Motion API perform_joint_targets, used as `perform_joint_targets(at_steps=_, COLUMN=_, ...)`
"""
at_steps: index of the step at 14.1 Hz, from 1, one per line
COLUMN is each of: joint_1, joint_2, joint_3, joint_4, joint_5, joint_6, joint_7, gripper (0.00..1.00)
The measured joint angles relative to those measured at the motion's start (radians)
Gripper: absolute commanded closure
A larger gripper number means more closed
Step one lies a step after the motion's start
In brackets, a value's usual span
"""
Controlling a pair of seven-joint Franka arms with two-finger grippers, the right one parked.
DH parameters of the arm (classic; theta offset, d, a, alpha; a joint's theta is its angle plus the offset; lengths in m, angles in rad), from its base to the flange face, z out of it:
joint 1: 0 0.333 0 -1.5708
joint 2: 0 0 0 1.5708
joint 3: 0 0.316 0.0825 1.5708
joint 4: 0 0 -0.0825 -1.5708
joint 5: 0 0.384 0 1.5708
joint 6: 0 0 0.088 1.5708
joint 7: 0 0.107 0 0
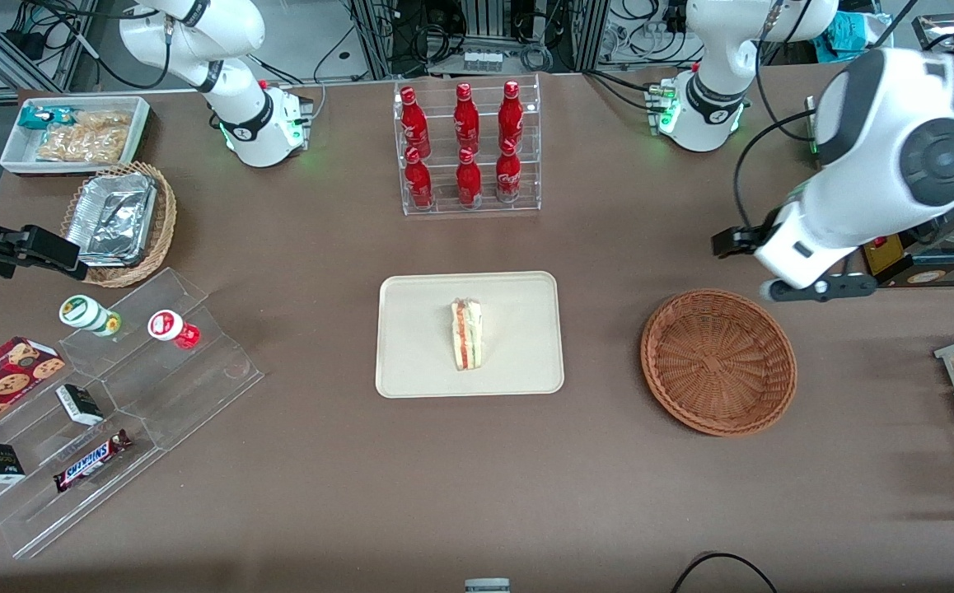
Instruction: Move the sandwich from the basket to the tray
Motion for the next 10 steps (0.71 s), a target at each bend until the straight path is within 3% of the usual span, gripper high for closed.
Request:
perform_joint_targets(at_steps=5, joint_1=0.094, joint_2=-0.029, joint_3=0.027, joint_4=0.104, joint_5=0.024, joint_6=-0.049, joint_7=0.199, gripper=0.00)
perform_joint_targets(at_steps=10, joint_1=0.090, joint_2=-0.033, joint_3=0.061, joint_4=0.165, joint_5=0.047, joint_6=-0.049, joint_7=0.195, gripper=0.00)
